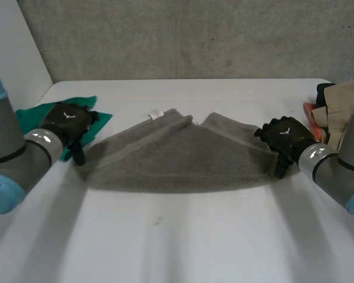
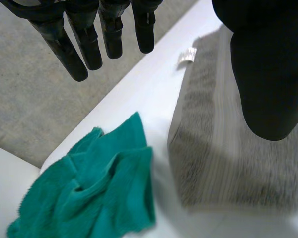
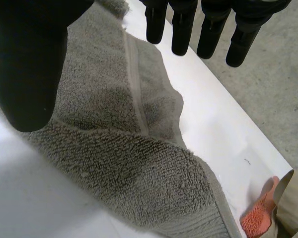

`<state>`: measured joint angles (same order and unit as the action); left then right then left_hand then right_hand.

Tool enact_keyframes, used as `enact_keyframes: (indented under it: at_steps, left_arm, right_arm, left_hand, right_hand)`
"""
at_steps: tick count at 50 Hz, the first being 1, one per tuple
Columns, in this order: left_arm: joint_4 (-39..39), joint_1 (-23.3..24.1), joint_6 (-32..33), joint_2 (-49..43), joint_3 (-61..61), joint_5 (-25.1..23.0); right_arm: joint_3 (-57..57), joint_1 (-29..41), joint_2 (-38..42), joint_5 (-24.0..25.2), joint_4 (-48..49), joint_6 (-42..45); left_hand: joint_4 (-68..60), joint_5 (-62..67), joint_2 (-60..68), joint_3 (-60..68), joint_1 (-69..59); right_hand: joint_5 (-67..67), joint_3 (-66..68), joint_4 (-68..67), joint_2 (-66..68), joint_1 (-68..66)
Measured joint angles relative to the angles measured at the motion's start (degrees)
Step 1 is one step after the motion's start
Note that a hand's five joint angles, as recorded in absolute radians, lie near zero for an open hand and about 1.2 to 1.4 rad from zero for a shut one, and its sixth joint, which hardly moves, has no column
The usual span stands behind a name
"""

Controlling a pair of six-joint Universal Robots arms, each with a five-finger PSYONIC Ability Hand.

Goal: Fold the laundry.

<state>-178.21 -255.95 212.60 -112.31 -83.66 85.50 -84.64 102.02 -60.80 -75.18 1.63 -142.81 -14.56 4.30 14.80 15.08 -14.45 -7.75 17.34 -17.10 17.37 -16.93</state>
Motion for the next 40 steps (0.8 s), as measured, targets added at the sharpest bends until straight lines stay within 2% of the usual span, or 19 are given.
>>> enact_keyframes:
  at_steps: [7, 12, 16, 17, 19, 26, 27, 28, 31, 32, 33, 35, 40]
  left_arm:
    - [2.17, -5.29, 12.76, -0.43, -2.73, -5.84]
    - [1.47, -7.3, 17.67, -2.85, -3.96, -10.41]
    - [-0.6, -7.83, 19.45, -5.35, -4.21, -12.91]
    - [-2.05, -7.81, 19.93, -6.63, -4.16, -13.48]
    - [-4.07, -7.65, 20.57, -8.25, -4.04, -13.87]
    - [-10.98, -6.38, 24.56, -13.4, -3.68, -14.12]
    - [-11.51, -6.21, 25.13, -13.87, -3.66, -14.1]
    - [-11.81, -6.1, 25.45, -14.12, -3.62, -14.11]
    - [-12.63, -5.65, 26.55, -15.08, -3.34, -14.25]
    - [-12.69, -5.53, 26.6, -15.22, -3.23, -14.38]
    - [-12.68, -5.39, 26.51, -15.27, -3.1, -14.56]
    - [-12.55, -5.15, 26.13, -15.07, -2.96, -14.81]
    - [-10.99, -4.27, 22.7, -10.67, -3.41, -14.51]
  right_arm:
    - [-1.28, -0.41, 2.7, -0.44, 1.98, 3.92]
    - [-2.12, -0.82, 4.62, -0.78, 4.97, 6.2]
    - [-2.63, -1.16, 5.66, -1.11, 8.45, 7.29]
    - [-2.83, -1.28, 5.87, -1.23, 10.06, 7.52]
    - [-3.26, -1.37, 5.94, -1.31, 12.34, 7.66]
    - [-6.13, -1.29, 3.87, -1.03, 18.27, 7.05]
    - [-6.52, -1.27, 3.44, -0.99, 18.72, 6.89]
    - [-6.72, -1.26, 3.21, -0.98, 18.92, 6.79]
    - [-7.57, -1.22, 2.17, -1.0, 19.54, 6.17]
    - [-7.74, -1.22, 1.91, -1.04, 19.54, 5.98]
    - [-7.83, -1.22, 1.69, -1.09, 19.45, 5.81]
    - [-7.89, -1.23, 1.39, -1.16, 19.19, 5.62]
    - [-7.52, -1.67, -1.59, -1.42, 16.6, 4.93]
  left_hand:
    - [0.0, 0.0, 0.0, 0.0, 0.0]
    - [0.0, -0.01, 0.0, 0.0, 0.0]
    - [0.0, 0.0, 0.0, 0.0, 0.0]
    - [0.0, 0.0, 0.0, 0.0, 0.0]
    - [0.0, 0.0, 0.0, 0.0, 0.0]
    - [-3.55, 3.89, 3.07, 2.74, -3.73]
    - [-9.31, 9.59, 8.76, 8.5, -10.07]
    - [-9.71, 10.01, 9.42, 8.91, -10.56]
    - [-33.33, 33.2, 33.08, 32.6, -36.14]
    - [-36.96, 36.75, 37.68, 36.18, -39.66]
    - [-46.42, 46.17, 46.81, 45.53, -48.35]
    - [-52.23, 51.77, 52.08, 51.34, -51.56]
    - [-53.78, 52.73, 53.5, 52.65, -51.56]
  right_hand:
    - [-3.83, 3.67, -3.43, 2.53, -3.84]
    - [-8.08, 7.88, -8.34, 7.54, -8.61]
    - [-20.04, 20.32, -20.5, 20.52, -20.95]
    - [-32.57, 34.15, -34.21, 34.8, -34.89]
    - [-45.6, 46.67, -46.57, 47.42, -46.43]
    - [-47.91, 50.32, -51.19, 50.0, -46.78]
    - [-47.91, 50.33, -51.24, 50.0, -46.78]
    - [-47.91, 50.32, -51.24, 50.0, -46.78]
    - [-47.91, 50.32, -51.25, 50.0, -46.78]
    - [-47.91, 50.32, -51.25, 50.0, -46.78]
    - [-47.91, 50.33, -51.25, 50.0, -46.78]
    - [-47.91, 50.32, -51.25, 50.0, -46.78]
    - [-47.91, 50.32, -51.31, 50.0, -46.78]
